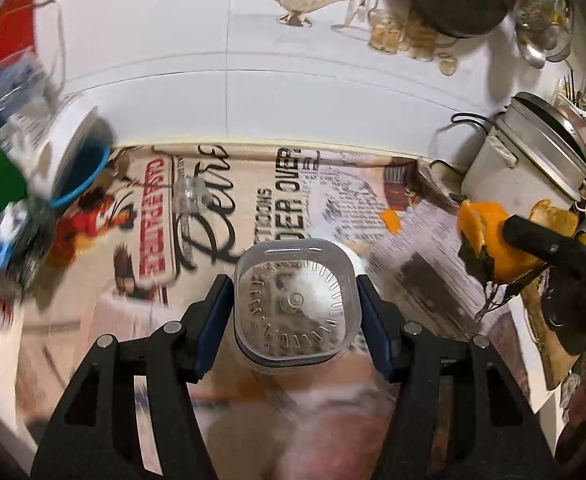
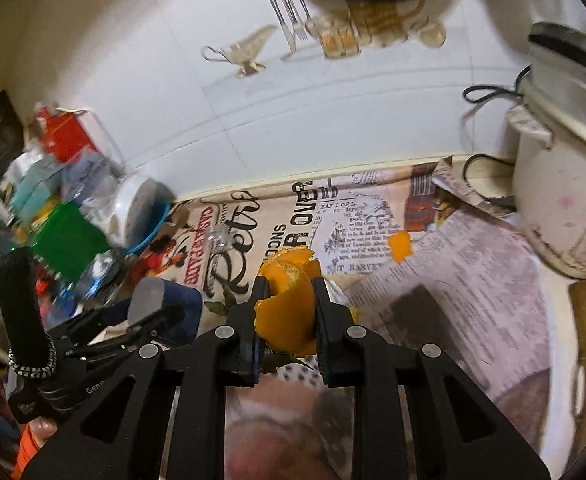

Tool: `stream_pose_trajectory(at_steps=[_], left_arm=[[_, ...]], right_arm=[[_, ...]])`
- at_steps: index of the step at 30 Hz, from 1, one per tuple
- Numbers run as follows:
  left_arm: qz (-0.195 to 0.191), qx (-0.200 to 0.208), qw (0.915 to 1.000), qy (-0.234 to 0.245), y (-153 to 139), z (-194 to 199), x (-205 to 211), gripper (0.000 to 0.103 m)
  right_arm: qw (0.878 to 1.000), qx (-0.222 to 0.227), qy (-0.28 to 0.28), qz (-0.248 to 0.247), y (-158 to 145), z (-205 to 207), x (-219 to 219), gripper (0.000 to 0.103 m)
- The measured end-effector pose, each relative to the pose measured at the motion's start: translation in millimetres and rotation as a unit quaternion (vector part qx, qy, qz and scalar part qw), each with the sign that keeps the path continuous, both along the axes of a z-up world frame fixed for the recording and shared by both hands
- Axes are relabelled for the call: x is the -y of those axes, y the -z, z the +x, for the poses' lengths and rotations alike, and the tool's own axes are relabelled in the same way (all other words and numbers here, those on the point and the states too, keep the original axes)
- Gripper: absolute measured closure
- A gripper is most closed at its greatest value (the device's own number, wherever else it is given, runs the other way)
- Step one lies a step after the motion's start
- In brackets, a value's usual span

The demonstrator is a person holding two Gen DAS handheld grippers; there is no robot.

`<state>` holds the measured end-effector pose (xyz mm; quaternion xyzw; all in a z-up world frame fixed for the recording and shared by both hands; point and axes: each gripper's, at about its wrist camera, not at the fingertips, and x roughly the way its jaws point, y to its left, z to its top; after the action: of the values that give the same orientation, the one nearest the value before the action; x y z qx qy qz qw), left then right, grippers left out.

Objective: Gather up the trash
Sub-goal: 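Grasp the clear plastic container with the left tool while the right tool grasps the orange peel, then carry the plastic container and orange peel down toward the white bucket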

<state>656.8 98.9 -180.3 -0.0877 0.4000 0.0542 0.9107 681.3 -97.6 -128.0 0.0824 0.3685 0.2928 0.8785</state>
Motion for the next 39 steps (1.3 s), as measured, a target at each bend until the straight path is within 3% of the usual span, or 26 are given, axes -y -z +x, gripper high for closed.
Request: stream_pose_trajectory(at_steps=[6, 10, 18, 27, 32, 39], left_arm=[[-0.018, 0.007, 0.9996, -0.02, -13.7, -54.2, 45.4, 0.042], [0.003, 0.022, 0.9996, -0.018, -32.6, -90.9, 68.0, 0.043], [0.0, 0.046, 0.9989, 0.011, -46.8, -162.5, 74.1, 0.043], [-0.019, 0.047, 0.9961, 0.072, -32.3, -264.0, 47.2, 0.042], [-0.015, 0.034, 0.9956, 0.086, -18.3, -314.1, 42.3, 0.042], [-0.018, -0.014, 0.9948, 0.1, 9.9, -345.4, 50.7, 0.042]], right_arm=[[0.999, 0.019, -0.029, -0.006, -15.7, -48.1, 38.2, 0.084], [0.999, 0.024, -0.031, 0.0, -20.4, -82.2, 56.3, 0.084], [1.0, 0.009, 0.005, 0.009, -9.8, -155.6, 70.9, 0.084], [0.997, 0.0, 0.07, 0.013, 17.1, -261.7, 55.3, 0.084], [0.996, -0.033, 0.076, 0.022, 40.4, -316.9, 37.7, 0.084], [0.995, -0.07, 0.076, -0.007, 58.8, -361.2, 33.2, 0.084]])
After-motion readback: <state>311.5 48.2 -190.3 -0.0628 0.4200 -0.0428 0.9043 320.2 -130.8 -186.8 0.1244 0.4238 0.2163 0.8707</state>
